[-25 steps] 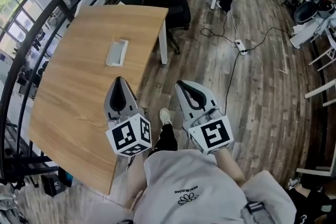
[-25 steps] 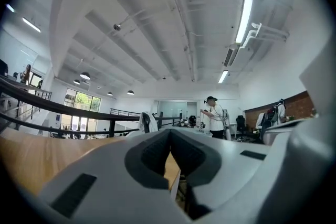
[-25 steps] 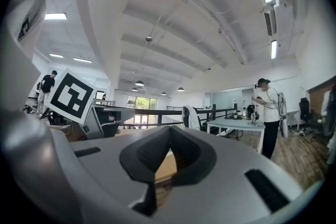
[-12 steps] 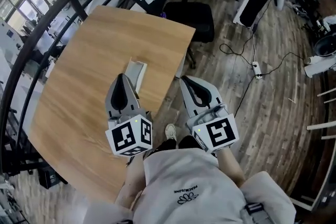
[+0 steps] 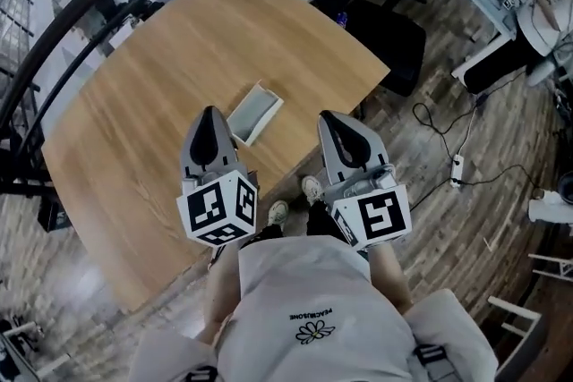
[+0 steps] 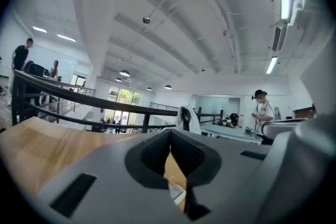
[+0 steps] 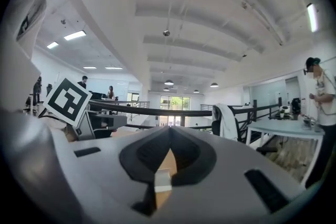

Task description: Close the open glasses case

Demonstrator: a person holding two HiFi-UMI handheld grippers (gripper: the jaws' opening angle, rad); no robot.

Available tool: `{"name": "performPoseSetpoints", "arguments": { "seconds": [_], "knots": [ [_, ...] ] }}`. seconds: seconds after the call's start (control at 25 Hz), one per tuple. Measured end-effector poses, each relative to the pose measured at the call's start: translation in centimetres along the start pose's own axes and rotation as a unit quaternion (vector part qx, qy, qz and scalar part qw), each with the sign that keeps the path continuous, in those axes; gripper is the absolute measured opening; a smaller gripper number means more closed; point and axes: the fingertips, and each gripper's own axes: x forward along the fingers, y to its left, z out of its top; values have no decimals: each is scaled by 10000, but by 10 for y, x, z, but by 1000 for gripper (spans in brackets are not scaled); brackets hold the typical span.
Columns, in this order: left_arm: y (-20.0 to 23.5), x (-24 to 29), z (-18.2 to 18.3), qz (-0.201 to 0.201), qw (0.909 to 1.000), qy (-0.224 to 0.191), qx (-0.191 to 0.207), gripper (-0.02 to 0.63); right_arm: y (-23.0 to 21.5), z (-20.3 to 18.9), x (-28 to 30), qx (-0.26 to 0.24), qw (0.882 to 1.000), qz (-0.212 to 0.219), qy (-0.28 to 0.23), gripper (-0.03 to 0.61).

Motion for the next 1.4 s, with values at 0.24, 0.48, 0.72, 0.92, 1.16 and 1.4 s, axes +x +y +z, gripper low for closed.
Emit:
{"name": "performPoseSetpoints", "arguments": {
  "seconds": [0.24,0.48,0.72,0.92,1.16,1.4],
  "knots": [
    [11,3,-5,988,9950,-91,-121,17,-7,-2,42,-335,9924,1183,6,6],
    [23,2,-7,1716,9847,-248,-152,17,-12,-10,68,-506,9809,1875,-62,6],
    [36,-6,-31,2387,9697,-32,-511,18,-4,-19,88,-717,9597,2717,45,6],
    [42,-19,-53,2796,9585,188,-528,18,15,-31,104,-1319,9289,3457,142,7],
    [63,-24,-81,2901,9537,359,-709,18,51,-71,119,-2274,8715,4295,665,97],
    [75,-27,-93,2901,9530,489,-722,18,70,-138,131,-2523,8200,4922,1475,260]
  ]
}}
